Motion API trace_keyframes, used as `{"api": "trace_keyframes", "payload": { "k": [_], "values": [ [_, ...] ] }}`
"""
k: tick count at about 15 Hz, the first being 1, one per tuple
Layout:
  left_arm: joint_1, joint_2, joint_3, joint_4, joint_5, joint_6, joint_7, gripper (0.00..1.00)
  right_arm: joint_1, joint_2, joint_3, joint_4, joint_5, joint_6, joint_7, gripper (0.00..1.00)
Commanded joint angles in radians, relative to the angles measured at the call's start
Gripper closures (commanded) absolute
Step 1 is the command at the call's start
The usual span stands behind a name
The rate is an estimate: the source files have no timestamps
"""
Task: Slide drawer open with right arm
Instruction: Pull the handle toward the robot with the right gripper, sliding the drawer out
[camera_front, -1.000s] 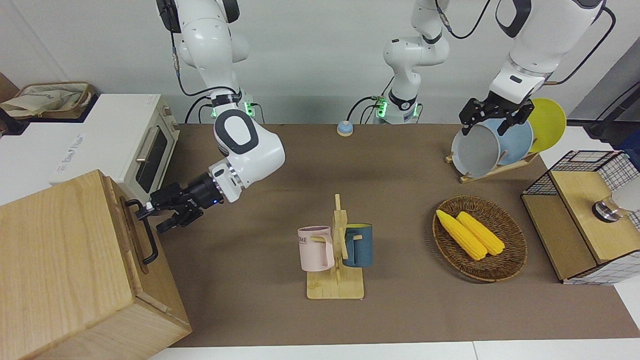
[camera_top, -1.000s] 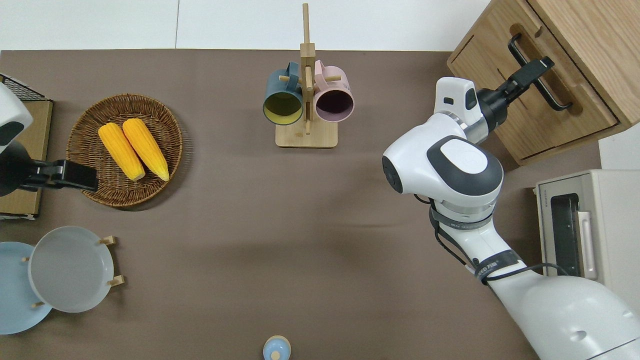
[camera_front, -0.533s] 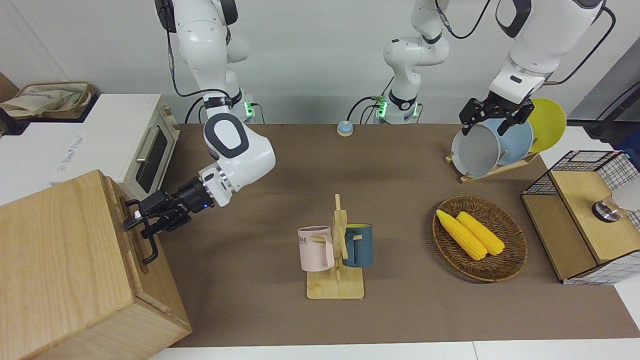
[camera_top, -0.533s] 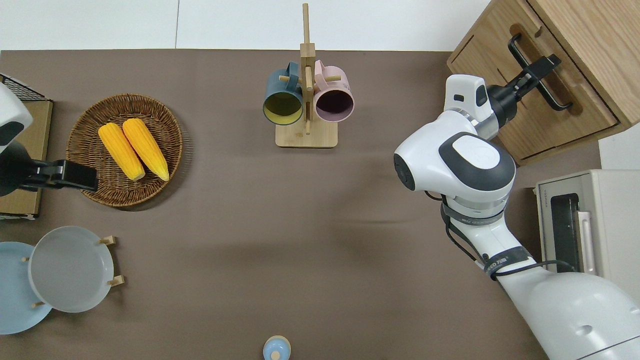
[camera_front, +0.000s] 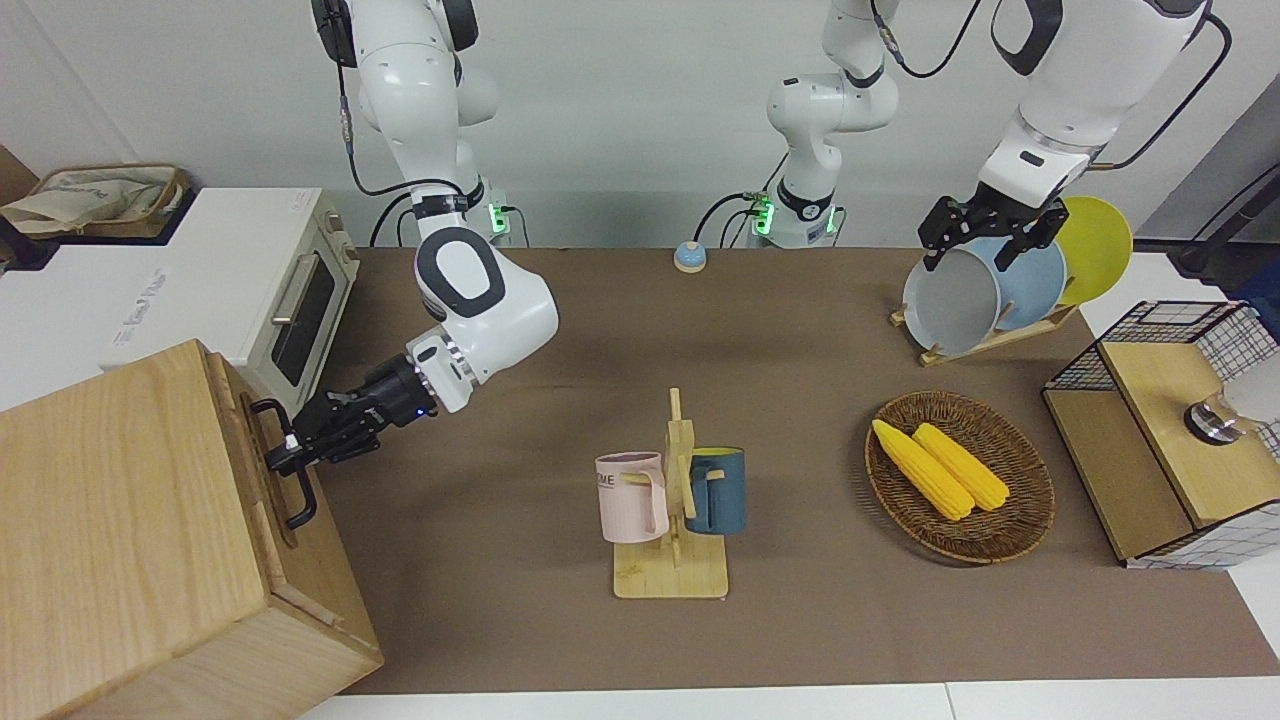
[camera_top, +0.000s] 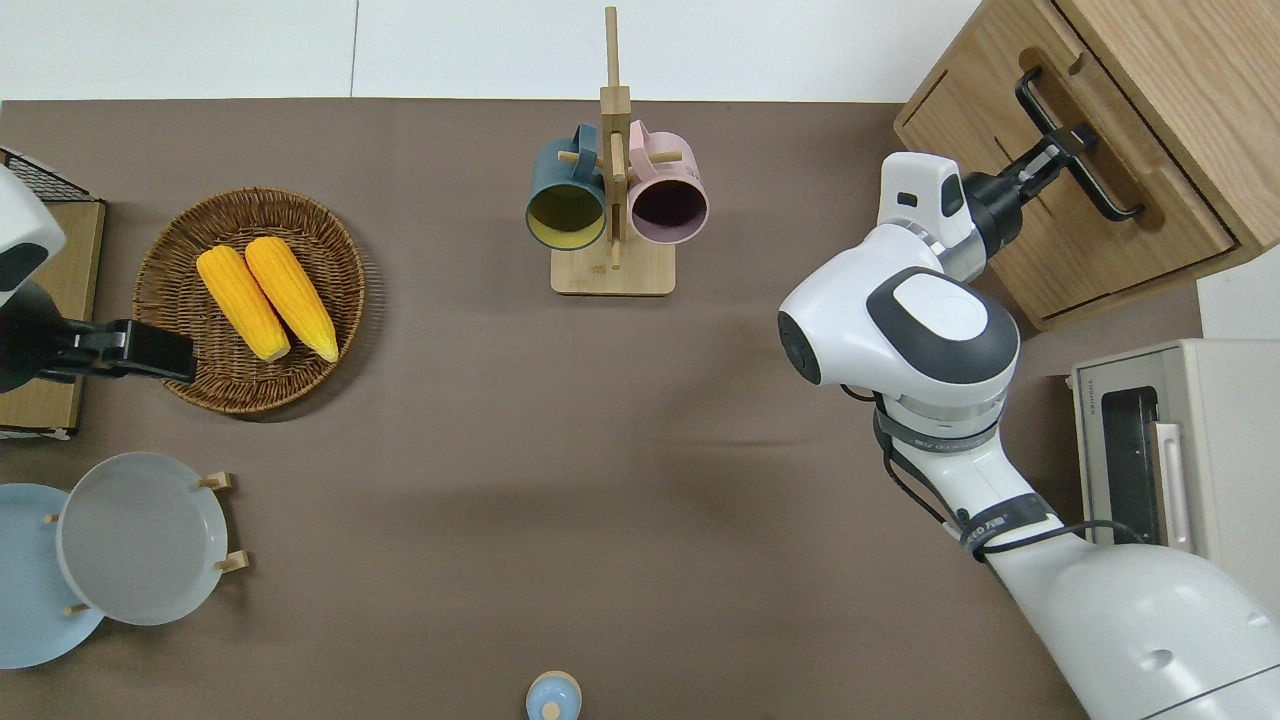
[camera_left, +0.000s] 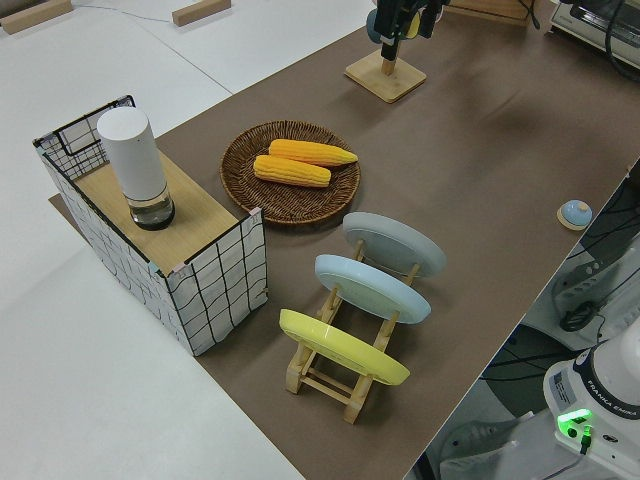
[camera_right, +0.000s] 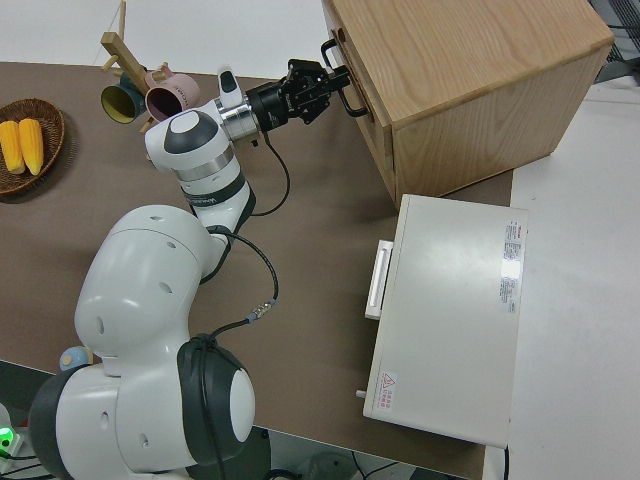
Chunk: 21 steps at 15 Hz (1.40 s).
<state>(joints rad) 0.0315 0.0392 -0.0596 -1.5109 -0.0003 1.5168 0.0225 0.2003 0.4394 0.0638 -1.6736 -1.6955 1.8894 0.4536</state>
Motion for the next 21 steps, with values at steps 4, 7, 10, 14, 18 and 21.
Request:
{"api": "trace_keyframes", "payload": {
  "k": [4,7,10,14,18,21],
  "values": [
    [0.004,0.011,-0.006,0.026,0.017,-0.02,0.01,0.01,0.048,0.007,0.001,0.005,-0.018,-0.076,-0.026,1.0],
    [0.004,0.011,-0.006,0.024,0.017,-0.02,0.01,0.01,0.112,0.009,0.002,0.005,0.028,-0.153,-0.027,1.0],
    [0.004,0.011,-0.006,0.026,0.017,-0.02,0.01,0.01,0.178,0.009,0.002,0.006,0.082,-0.234,-0.03,1.0],
    [0.004,0.011,-0.006,0.026,0.017,-0.02,0.01,0.01,0.281,0.009,0.002,0.014,0.149,-0.326,-0.035,1.0],
    [0.004,0.011,-0.006,0.026,0.017,-0.02,0.01,0.01,0.356,0.01,0.002,0.035,0.187,-0.406,-0.076,1.0],
    [0.004,0.011,-0.006,0.026,0.017,-0.02,0.01,0.01,0.39,0.009,0.002,0.037,0.209,-0.429,-0.076,1.0]
  ]
}}
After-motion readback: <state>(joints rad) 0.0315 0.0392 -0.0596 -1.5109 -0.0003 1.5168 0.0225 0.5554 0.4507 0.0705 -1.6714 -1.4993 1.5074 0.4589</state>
